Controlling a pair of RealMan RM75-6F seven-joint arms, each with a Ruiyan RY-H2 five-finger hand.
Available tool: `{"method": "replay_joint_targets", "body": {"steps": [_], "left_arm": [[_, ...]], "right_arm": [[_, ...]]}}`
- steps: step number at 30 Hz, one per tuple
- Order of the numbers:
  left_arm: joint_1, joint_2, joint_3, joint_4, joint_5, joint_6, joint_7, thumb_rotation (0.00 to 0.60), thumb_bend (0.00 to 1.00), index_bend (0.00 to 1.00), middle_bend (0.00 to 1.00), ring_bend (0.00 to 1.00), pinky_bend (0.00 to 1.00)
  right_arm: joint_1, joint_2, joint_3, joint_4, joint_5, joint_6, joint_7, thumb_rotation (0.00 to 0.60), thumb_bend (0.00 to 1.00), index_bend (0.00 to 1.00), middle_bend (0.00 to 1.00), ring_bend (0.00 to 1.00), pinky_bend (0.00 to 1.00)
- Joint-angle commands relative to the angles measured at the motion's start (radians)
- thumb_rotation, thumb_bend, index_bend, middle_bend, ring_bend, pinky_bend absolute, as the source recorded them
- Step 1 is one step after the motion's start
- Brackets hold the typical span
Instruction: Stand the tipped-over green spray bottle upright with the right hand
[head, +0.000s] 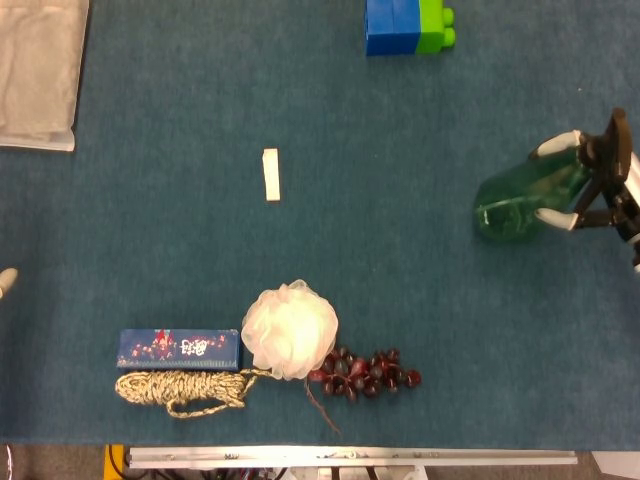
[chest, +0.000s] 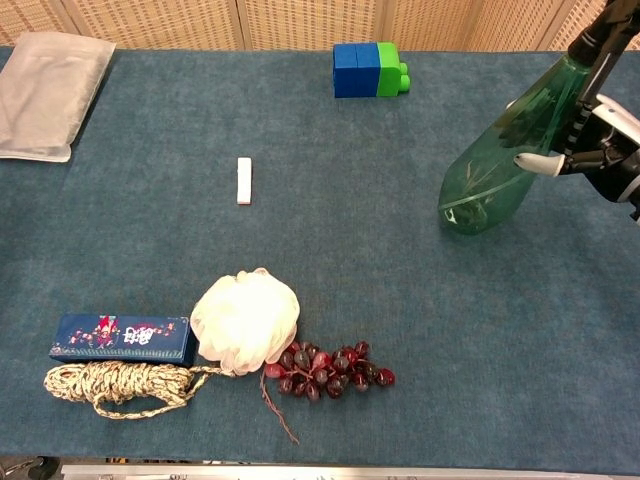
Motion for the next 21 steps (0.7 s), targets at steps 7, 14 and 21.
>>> {"method": "replay_joint_targets", "body": {"steps": [7, 14, 21], "left_arm": [[0.000, 0.000, 0.000, 0.000, 0.000, 0.000, 0.000, 0.600, 0.00, 0.00, 0.00, 0.00, 0.00], [0.000, 0.000, 0.000, 0.000, 0.000, 0.000, 0.000, 0.600, 0.00, 0.00, 0.00, 0.00, 0.00], [0.000, 0.000, 0.000, 0.000, 0.000, 0.000, 0.000, 0.600, 0.00, 0.00, 0.00, 0.00, 0.00]], "right_arm": [[0.005, -0.015, -0.002, 0.027, -0.015, -0.006, 0.007, 0.600, 0.04, 0.56, 0.60, 0.47, 0.30], [0.010, -0.020, 0.002, 0.030, -0.018, -0.008, -0.062, 0.600, 0.04, 0.56, 0.60, 0.47, 0.30], [0.013, -0.014, 0.006, 0.024, -0.011, -0.021, -0.077, 0.600, 0.04, 0.56, 0.60, 0.47, 0.30]]}}
